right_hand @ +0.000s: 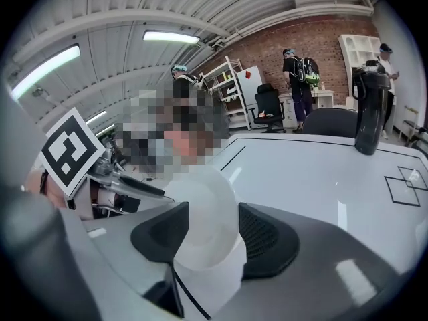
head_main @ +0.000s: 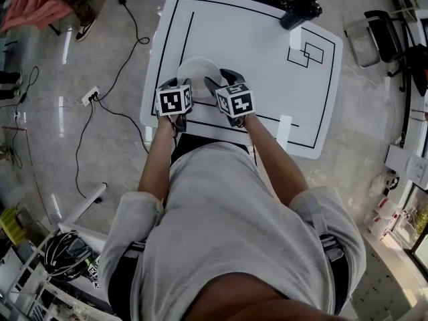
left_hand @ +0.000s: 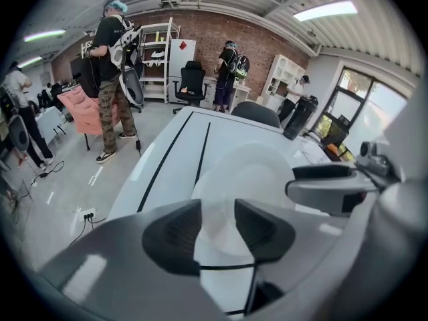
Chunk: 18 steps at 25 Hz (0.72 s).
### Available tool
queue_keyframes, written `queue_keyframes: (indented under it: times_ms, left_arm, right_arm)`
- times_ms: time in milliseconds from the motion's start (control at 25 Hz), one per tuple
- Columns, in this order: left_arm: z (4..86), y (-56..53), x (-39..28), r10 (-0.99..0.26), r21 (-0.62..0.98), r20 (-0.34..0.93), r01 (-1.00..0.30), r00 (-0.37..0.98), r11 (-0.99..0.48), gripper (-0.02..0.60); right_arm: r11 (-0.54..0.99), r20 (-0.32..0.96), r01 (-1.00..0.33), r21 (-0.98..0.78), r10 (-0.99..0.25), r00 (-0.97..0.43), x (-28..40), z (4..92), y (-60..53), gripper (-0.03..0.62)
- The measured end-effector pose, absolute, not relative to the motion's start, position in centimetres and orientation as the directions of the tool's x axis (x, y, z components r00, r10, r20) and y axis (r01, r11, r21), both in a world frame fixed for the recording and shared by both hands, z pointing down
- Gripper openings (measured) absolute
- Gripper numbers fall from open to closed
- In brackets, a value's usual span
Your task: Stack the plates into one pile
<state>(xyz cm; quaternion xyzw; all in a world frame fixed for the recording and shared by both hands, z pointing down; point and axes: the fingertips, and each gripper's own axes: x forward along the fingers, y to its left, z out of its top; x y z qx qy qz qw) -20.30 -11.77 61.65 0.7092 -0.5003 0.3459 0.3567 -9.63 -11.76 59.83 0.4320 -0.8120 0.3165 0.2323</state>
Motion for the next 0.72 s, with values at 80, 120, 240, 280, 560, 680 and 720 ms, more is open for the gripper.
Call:
queue_keyframes:
  times_ms: [80,120,240,280,560,680,720]
  left_arm:
    - [61.9,-12.0,-20.4,-0.459,0.165,0.849,-0.957,0.261,-0.240,0.153]
    - [62.0,-12.1,-20.5,-0.456,0.166,0.851,-0.957,0.261,-0.238,0.155]
    - [62.5,-12.6,-20.7,-0.452,0.166,0.855,-0.960,0.254,-0.227,0.155]
    - [62.6,-12.8,-20.8,-0.451,0.165,0.856,-0.961,0.251,-0.221,0.153]
    - [63.5,-13.4,-21.3,-0.446,0.151,0.864,-0.964,0.236,-0.218,0.153]
    - [64.0,-13.7,-21.1,-0.438,0.146,0.868,-0.963,0.234,-0.225,0.153]
    - [64.2,-13.7,-21.0,-0.436,0.144,0.869,-0.963,0.233,-0.227,0.153]
  right_arm:
    - [0.434,0.659,-0.847,-0.309,-0.544,-0.519,-9.7,60.1,-12.0,0.242]
    - [0.436,0.662,-0.846,-0.307,-0.541,-0.519,-9.8,60.2,-12.2,0.242]
    - [0.434,0.673,-0.847,-0.307,-0.530,-0.516,-10.0,60.9,-12.5,0.242]
    - [0.433,0.678,-0.848,-0.306,-0.525,-0.514,-10.1,61.2,-12.6,0.242]
    - [0.438,0.707,-0.848,-0.299,-0.496,-0.505,-10.6,62.6,-13.0,0.241]
    - [0.443,0.721,-0.852,-0.280,-0.488,-0.491,-10.4,63.2,-13.3,0.242]
    - [0.444,0.724,-0.852,-0.277,-0.486,-0.489,-10.3,63.3,-13.4,0.242]
